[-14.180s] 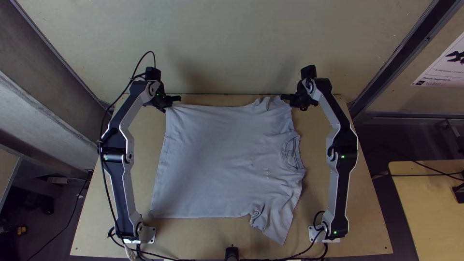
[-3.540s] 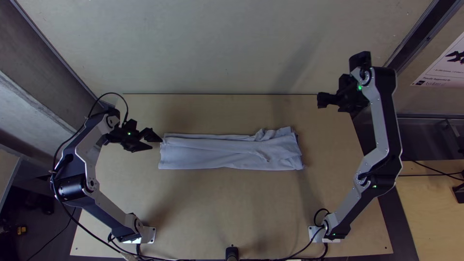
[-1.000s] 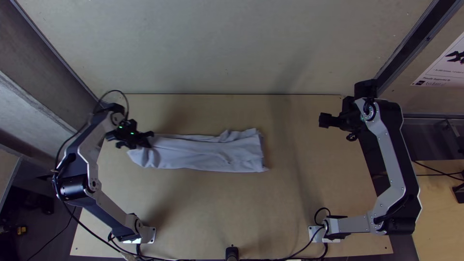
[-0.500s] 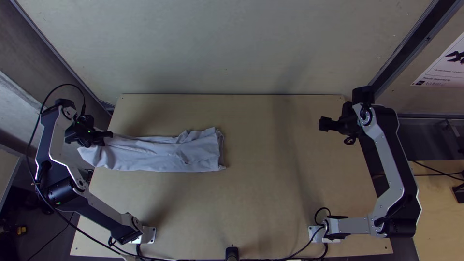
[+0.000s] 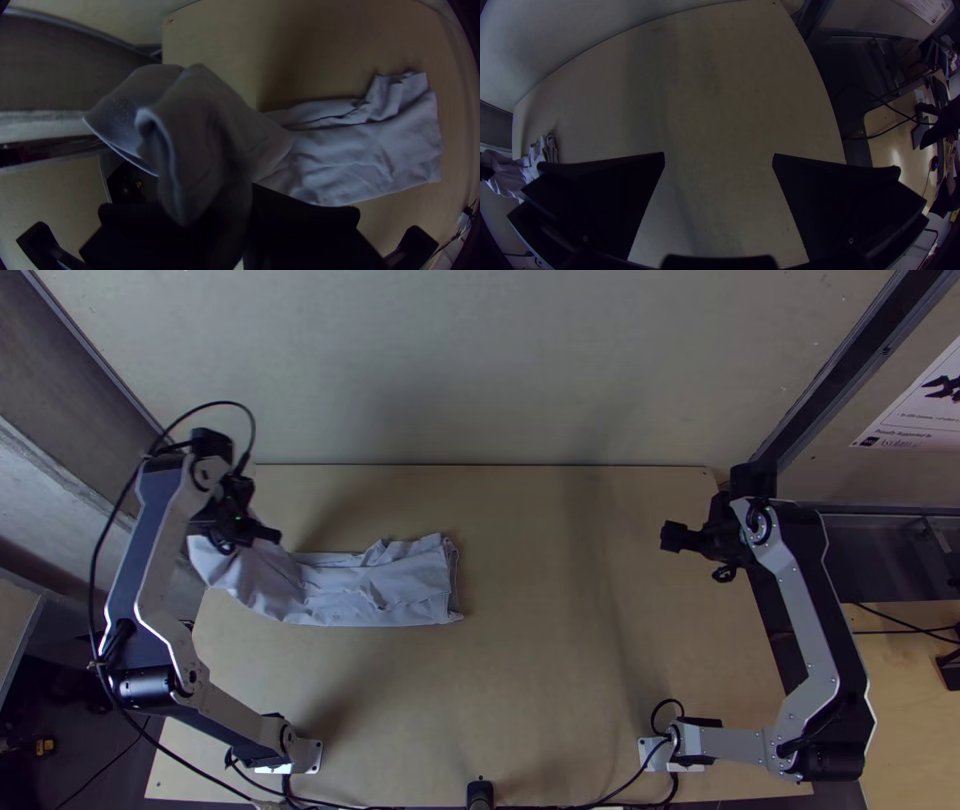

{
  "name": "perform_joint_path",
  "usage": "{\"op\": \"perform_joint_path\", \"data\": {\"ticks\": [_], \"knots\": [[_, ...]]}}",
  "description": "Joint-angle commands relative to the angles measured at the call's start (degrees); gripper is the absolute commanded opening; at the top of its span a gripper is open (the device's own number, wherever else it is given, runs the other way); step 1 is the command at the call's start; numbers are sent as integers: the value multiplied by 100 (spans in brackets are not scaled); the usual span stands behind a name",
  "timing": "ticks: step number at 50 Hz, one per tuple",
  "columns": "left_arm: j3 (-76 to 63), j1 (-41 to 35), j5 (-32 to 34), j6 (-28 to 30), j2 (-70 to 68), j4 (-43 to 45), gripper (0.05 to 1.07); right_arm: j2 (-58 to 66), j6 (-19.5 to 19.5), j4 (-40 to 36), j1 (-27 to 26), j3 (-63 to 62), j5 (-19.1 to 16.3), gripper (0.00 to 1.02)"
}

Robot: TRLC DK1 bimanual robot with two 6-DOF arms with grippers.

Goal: Fold the t-shirt

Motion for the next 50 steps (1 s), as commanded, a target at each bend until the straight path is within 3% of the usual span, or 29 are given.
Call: {"op": "perform_joint_path", "data": {"ticks": [1, 20, 39, 40, 42, 47, 48, 50], "knots": [[10, -553, -252, -432, -94, -184, 8, -165, 83, 0, -130, -190, 56, 99], [-166, -2592, -621, -1732, 512, -465, 8, -341, 21, 0, -385, -366, 56, 99], [546, -3611, -525, -2629, 1611, -456, 9, -429, -58, 0, -534, -480, 56, 99], [590, -3647, -525, -2682, 1664, -456, 12, -438, -67, 0, -543, -489, 56, 99], [687, -3743, -489, -2743, 1751, -483, 29, -446, -75, 0, -543, -515, 56, 99], [968, -3875, 143, -2954, 1989, -535, 99, -464, -84, 0, -552, -559, 56, 99], [1073, -3866, 389, -3033, 2068, -588, 103, -473, -93, 0, -552, -568, 56, 99], [1363, -3875, 794, -3262, 2244, -694, 103, -473, -93, 0, -552, -585, 56, 99]]}}
